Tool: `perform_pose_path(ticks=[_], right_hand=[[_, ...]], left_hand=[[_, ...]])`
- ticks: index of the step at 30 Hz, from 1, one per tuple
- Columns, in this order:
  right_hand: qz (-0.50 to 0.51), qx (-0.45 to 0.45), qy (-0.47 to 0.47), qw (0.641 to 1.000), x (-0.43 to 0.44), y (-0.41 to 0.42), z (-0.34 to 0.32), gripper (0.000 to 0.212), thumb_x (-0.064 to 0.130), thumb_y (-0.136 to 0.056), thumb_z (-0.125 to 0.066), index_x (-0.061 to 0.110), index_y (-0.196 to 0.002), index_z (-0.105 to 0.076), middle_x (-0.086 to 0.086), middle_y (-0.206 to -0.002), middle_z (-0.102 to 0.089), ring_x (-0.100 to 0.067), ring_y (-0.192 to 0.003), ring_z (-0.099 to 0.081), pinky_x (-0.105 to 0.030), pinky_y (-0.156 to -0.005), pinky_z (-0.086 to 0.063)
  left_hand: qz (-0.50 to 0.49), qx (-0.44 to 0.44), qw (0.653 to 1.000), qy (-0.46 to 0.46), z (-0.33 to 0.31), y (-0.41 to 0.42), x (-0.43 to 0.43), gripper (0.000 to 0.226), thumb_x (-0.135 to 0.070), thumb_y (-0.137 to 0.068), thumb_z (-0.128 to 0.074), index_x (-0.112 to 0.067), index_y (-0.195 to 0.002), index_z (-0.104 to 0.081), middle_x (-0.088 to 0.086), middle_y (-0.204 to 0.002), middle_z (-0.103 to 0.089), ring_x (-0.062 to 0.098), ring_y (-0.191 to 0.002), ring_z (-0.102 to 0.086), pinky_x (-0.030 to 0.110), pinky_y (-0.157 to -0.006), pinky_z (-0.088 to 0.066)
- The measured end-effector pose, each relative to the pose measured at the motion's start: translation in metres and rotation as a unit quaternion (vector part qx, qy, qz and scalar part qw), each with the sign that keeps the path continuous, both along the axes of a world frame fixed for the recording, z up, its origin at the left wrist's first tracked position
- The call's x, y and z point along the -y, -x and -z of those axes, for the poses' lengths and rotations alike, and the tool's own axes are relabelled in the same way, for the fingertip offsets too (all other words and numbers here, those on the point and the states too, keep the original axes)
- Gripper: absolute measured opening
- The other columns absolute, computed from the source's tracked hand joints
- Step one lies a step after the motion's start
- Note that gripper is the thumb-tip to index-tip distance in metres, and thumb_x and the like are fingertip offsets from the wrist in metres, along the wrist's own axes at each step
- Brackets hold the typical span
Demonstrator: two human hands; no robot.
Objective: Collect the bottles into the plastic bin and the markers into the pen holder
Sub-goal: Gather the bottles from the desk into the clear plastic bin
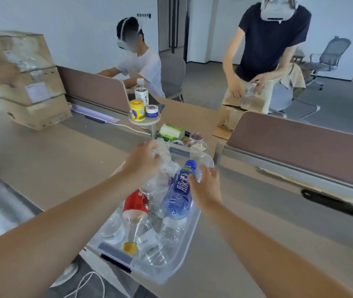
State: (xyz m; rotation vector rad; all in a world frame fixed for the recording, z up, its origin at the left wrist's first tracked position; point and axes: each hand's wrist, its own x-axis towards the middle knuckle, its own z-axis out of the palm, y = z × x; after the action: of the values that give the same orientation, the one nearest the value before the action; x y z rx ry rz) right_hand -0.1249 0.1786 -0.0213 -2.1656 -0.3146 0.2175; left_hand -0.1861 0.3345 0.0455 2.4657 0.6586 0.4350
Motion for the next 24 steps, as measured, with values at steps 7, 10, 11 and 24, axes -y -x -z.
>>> perform_pose_path(ticks=[7,10,11,24], right_hand=[[0.157,-0.004,0.043,0.987,0.119,-0.030,-0.011,0.042,0.018,-0.093,-0.049,0.010,-0.134,-0.051,-0.014,-0.139,-0.037,-0.033,-0.118,-0.050,-0.033,-0.099,-0.043],[0.223,-0.017,0.055,0.973,0.190,-0.027,-0.010,0.040,0.018,-0.093,-0.050,0.008,-0.132,-0.052,-0.015,-0.137,-0.038,-0.035,-0.114,-0.054,-0.037,-0.100,-0.045],[0.246,-0.022,0.061,0.967,0.215,-0.023,-0.010,0.040,0.019,-0.093,-0.050,0.009,-0.132,-0.052,-0.014,-0.137,-0.038,-0.036,-0.111,-0.056,-0.041,-0.099,-0.046],[0.533,-0.124,0.070,0.834,0.485,0.089,0.026,0.036,0.021,-0.089,-0.047,0.009,-0.121,-0.057,-0.009,-0.116,-0.040,-0.033,-0.109,-0.052,-0.043,-0.099,-0.045]], left_hand=[[0.145,0.047,0.988,-0.001,-0.025,-0.066,0.097,0.035,-0.020,-0.088,-0.053,-0.017,-0.123,-0.057,0.008,-0.125,-0.056,0.023,-0.108,-0.056,0.031,-0.088,-0.044],[0.204,0.029,0.978,0.014,-0.021,-0.095,0.163,0.036,-0.021,-0.089,-0.053,-0.019,-0.125,-0.056,0.005,-0.127,-0.055,0.023,-0.112,-0.054,0.027,-0.085,-0.040],[0.224,0.027,0.974,0.022,-0.018,-0.102,0.187,0.036,-0.020,-0.089,-0.053,-0.019,-0.125,-0.057,0.005,-0.127,-0.055,0.022,-0.113,-0.053,0.025,-0.084,-0.038],[0.479,-0.134,0.866,0.057,0.068,-0.087,0.485,0.038,-0.024,-0.089,-0.054,-0.019,-0.127,-0.056,0.009,-0.129,-0.054,0.029,-0.117,-0.054,0.032,-0.096,-0.042]])
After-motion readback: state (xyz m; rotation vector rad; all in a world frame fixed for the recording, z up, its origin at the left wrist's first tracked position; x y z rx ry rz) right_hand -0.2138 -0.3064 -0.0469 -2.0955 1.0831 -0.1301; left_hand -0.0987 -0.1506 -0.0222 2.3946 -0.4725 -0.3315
